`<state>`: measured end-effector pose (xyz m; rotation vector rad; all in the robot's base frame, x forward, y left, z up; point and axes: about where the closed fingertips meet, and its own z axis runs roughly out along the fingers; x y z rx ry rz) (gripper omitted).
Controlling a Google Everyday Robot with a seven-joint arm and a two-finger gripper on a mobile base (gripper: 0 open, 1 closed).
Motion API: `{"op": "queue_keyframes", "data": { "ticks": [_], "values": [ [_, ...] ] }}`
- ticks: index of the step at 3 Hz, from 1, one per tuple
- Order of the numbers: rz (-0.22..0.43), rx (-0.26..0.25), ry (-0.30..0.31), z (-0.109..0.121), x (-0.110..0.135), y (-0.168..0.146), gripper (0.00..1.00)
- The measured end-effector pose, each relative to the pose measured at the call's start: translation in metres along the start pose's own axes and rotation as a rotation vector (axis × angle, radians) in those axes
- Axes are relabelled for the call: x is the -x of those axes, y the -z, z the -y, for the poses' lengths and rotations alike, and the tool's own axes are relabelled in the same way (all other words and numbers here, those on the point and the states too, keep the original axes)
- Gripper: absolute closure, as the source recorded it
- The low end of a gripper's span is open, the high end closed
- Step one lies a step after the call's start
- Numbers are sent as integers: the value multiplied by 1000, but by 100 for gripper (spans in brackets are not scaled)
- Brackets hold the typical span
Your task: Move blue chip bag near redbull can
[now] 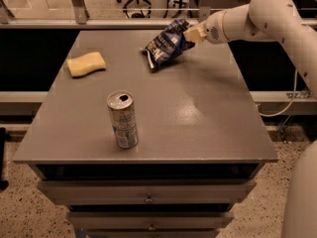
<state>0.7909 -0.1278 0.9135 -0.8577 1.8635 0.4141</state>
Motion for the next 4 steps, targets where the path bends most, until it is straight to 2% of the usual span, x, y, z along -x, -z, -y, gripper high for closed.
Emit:
{"op": "queue_keyframes", "data": {
  "ticks": [1,3,4],
  "values": [
    [9,73,37,-30,-3,38,100],
    [-3,216,88,-78,-41,120,100],
    [39,297,80,-101,-52,138,100]
  ]
}}
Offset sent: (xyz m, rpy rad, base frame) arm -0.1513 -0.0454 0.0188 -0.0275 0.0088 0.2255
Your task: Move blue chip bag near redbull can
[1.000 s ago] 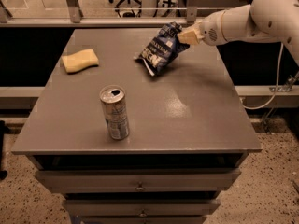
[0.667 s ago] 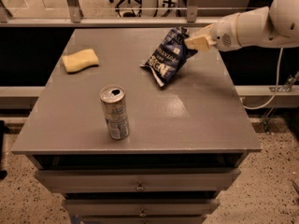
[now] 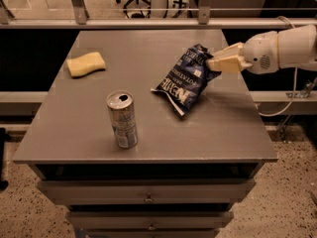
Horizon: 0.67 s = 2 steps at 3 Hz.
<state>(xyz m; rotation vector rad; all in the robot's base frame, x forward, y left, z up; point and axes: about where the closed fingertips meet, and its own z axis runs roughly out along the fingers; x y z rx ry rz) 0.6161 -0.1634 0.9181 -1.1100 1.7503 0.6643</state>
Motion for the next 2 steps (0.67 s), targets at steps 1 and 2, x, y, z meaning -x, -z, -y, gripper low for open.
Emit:
{"op": "queue_keyframes", "data": {
  "ticks": [1,2],
  "values": [
    [43,94,21,-26,-6,10,100],
    [74,230,37,-66,-13,19,100]
  ]
}}
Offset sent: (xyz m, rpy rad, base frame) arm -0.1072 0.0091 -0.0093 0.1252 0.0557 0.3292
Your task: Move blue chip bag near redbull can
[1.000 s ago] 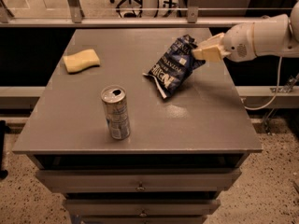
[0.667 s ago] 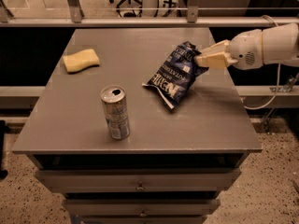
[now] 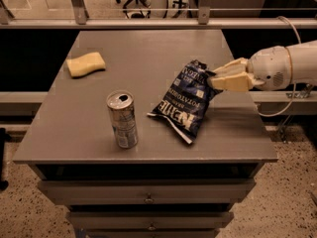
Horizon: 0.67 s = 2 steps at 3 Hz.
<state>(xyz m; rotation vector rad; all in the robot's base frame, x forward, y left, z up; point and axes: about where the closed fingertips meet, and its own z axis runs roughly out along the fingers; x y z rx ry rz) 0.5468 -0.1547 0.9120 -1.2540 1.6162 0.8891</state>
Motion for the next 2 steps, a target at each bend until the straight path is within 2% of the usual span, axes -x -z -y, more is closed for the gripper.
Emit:
{"op": "queue_keyframes", "data": {
  "ticks": [1,2],
  "values": [
    [24,82,-5,-28,-4,-14,100],
    [7,111,-6,-44,-4,-32,84]
  ]
}}
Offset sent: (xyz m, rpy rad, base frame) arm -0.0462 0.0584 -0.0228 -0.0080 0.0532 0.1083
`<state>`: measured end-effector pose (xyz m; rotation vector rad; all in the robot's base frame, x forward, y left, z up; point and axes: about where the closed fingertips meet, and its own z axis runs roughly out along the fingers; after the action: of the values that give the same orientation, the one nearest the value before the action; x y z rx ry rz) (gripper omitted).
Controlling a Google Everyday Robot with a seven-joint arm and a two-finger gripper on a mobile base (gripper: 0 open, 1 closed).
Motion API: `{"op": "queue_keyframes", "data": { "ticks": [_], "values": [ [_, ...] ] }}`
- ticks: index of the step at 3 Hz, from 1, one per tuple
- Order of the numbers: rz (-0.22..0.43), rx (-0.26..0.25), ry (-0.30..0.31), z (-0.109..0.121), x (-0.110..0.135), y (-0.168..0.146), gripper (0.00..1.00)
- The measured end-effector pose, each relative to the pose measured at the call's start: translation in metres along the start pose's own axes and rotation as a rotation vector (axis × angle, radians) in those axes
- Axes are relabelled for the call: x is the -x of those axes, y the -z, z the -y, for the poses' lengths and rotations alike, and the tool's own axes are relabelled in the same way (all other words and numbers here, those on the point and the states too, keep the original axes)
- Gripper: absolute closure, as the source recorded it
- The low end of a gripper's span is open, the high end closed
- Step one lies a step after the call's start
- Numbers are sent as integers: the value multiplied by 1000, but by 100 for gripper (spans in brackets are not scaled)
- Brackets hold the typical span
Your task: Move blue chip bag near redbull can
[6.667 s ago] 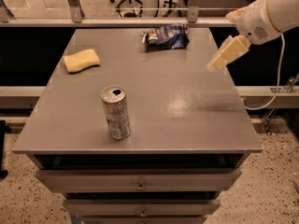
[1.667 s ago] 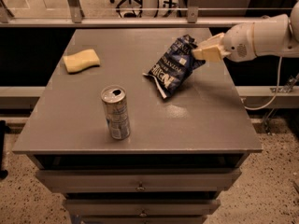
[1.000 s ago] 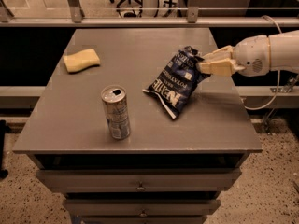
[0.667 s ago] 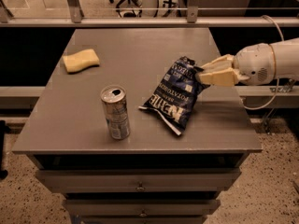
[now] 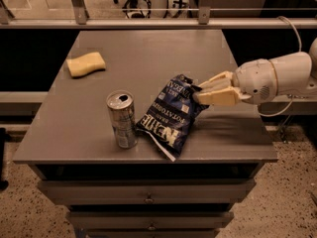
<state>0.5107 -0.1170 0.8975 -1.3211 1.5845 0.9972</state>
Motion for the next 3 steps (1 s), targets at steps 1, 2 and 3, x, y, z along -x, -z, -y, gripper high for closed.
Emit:
{"op": "queue_keyframes", "data": {
  "ticks": [1,2,3],
  "values": [
    [-27,-15,-8,-4,-1,-15,61],
    [-49,-45,-16,-3,-2,-22,38],
    [-73,-91,-12,5,-3,-19,15]
  ]
}}
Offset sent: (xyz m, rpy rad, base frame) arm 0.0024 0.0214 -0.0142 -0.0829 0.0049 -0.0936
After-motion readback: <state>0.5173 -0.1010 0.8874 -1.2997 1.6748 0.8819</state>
